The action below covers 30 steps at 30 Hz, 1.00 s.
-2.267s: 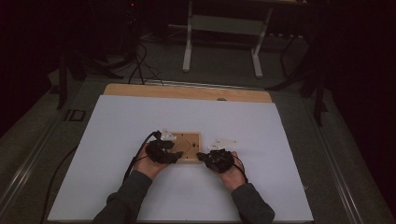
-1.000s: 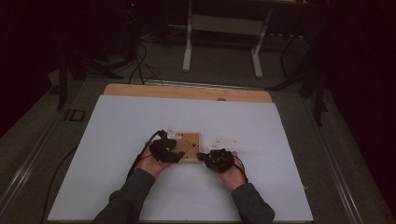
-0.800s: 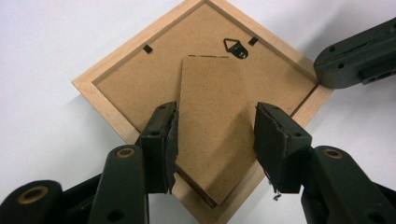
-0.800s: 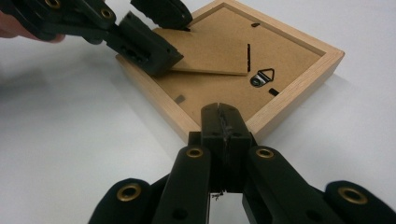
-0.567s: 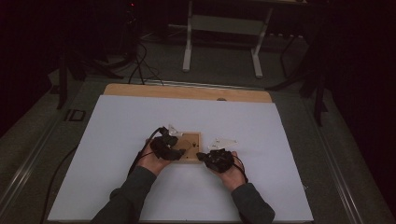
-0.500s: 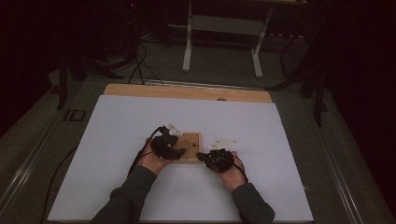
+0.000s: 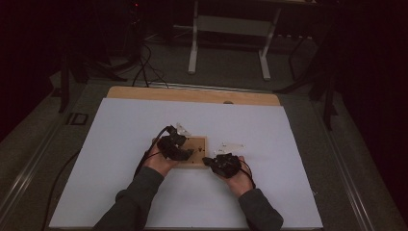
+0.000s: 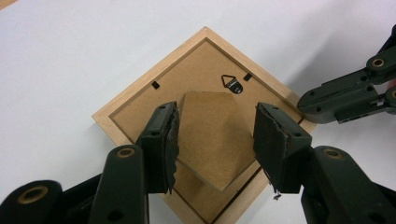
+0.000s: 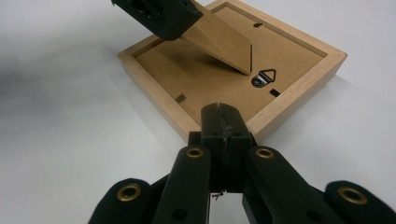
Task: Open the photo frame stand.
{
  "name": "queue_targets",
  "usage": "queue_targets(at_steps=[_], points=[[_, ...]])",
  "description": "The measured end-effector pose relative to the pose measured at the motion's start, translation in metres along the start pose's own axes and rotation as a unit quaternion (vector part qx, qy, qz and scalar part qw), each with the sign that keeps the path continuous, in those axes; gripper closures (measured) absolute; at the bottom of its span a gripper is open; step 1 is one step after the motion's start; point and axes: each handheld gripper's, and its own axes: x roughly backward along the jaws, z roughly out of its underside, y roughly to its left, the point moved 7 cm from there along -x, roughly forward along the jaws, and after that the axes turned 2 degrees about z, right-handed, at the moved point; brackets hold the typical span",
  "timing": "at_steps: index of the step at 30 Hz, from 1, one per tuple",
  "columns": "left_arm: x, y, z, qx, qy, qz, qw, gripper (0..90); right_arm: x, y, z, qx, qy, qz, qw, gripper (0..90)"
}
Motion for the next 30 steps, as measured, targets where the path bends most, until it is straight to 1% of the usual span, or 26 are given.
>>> queue_targets(at_steps=[8, 11, 15, 21, 23, 25, 26, 28, 30], points=[[-0.0001, 0.0002, 0.001, -0.002, 0.001, 0.001, 1.0, 51.3, 0.0, -0.0002, 0.0001, 0.0, 0.0, 0.0, 1.0, 89.7], [-0.0006, 0.0005, 0.0026, 0.001, 0.001, 0.002, 1.0, 51.3, 0.0, -0.0002, 0.0001, 0.0, 0.0, 0.0, 1.0, 89.7], [-0.0026, 0.0005, 0.0074, -0.004, 0.011, 0.003, 0.9999, 51.3, 0.0001, -0.0005, 0.0002, -0.001, 0.0, -0.001, 1.0, 89.7], [-0.0028, 0.0012, 0.0089, -0.003, 0.01, 0.009, 0.9999, 50.6, 0.0001, -0.0005, 0.0003, -0.001, 0.0, -0.001, 1.0, 89.7], [-0.0021, 0.0022, 0.0085, 0.0, 0.006, 0.012, 0.9999, 48.7, 0.0002, -0.0005, 0.0003, 0.0, 0.0, 0.0, 1.0, 89.7], [-0.0008, 0.0034, 0.008, 0.007, 0.001, 0.018, 0.9998, 46.2, 0.0001, -0.0004, 0.0002, -0.001, 0.0, 0.0, 1.0, 89.7], [0.0, 0.0041, 0.0075, 0.012, -0.004, 0.022, 0.9997, 44.8, 0.0001, -0.0004, 0.0002, -0.001, 0.0, -0.001, 1.0, 89.7], [0.0018, 0.0059, 0.0074, 0.02, -0.007, 0.033, 0.9992, 42.5, 0.0001, -0.0003, 0.0002, 0.0, 0.0, 0.0, 1.0, 89.7], [0.0032, 0.0073, 0.0072, 0.032, -0.013, 0.04, 0.9986, 40.5, 0.0001, -0.0005, 0.0002, 0.0, 0.0, 0.0, 1.0, 89.7]])
